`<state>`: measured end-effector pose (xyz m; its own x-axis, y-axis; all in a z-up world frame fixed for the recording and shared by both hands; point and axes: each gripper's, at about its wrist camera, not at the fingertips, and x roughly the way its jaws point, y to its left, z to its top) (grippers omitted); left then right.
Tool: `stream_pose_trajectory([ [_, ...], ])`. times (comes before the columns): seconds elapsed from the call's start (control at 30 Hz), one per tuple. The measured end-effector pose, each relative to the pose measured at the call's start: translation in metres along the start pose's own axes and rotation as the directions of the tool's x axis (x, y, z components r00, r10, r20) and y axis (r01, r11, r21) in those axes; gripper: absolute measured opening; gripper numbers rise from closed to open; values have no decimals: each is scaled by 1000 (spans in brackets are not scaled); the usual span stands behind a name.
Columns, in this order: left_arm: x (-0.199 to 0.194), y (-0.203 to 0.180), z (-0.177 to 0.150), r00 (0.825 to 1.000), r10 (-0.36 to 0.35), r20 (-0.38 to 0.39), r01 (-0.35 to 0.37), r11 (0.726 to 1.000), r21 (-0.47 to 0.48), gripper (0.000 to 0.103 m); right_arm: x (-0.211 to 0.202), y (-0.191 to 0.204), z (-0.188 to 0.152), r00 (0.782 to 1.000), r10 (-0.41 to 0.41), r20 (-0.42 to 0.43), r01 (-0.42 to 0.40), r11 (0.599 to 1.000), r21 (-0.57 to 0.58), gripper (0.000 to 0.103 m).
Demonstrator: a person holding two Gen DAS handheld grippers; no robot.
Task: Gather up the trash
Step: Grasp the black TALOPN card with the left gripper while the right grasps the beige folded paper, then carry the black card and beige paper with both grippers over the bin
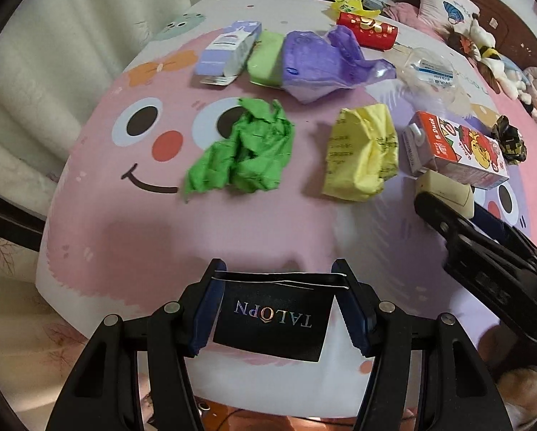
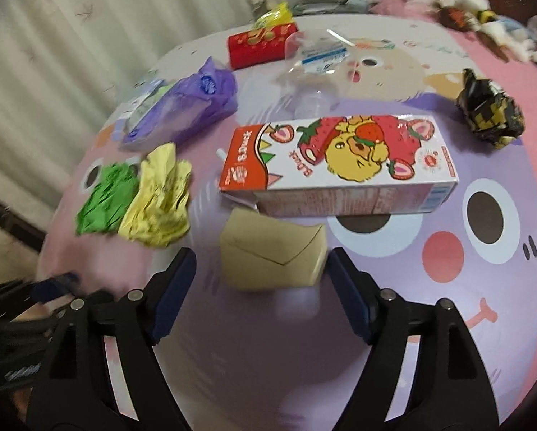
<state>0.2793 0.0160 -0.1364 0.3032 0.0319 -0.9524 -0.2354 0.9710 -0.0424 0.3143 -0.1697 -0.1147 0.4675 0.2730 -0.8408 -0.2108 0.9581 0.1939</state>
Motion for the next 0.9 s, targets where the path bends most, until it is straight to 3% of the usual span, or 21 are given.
stream_pose_trajectory([
  [0.23, -8, 24, 3, 1000, -13, 1, 13, 998, 62, 61, 14, 29, -4, 973, -217, 78, 219, 976, -8, 76],
  [0.33, -10, 30, 4, 1000, -19, 2, 19, 995, 98, 61, 16, 36, -7, 950, -295, 103, 299, 954, -20, 59],
  [0.63, -44, 48, -3, 995, -90, 44, 79, 977, 200, 61, -13, 29, -21, 955, -283, 93, 280, 959, 49, 59],
  [0.9, -72, 60, -45, 980, -195, 45, 169, 927, 335, 61, -93, 63, -92, 959, -270, 82, 261, 959, 110, 59],
])
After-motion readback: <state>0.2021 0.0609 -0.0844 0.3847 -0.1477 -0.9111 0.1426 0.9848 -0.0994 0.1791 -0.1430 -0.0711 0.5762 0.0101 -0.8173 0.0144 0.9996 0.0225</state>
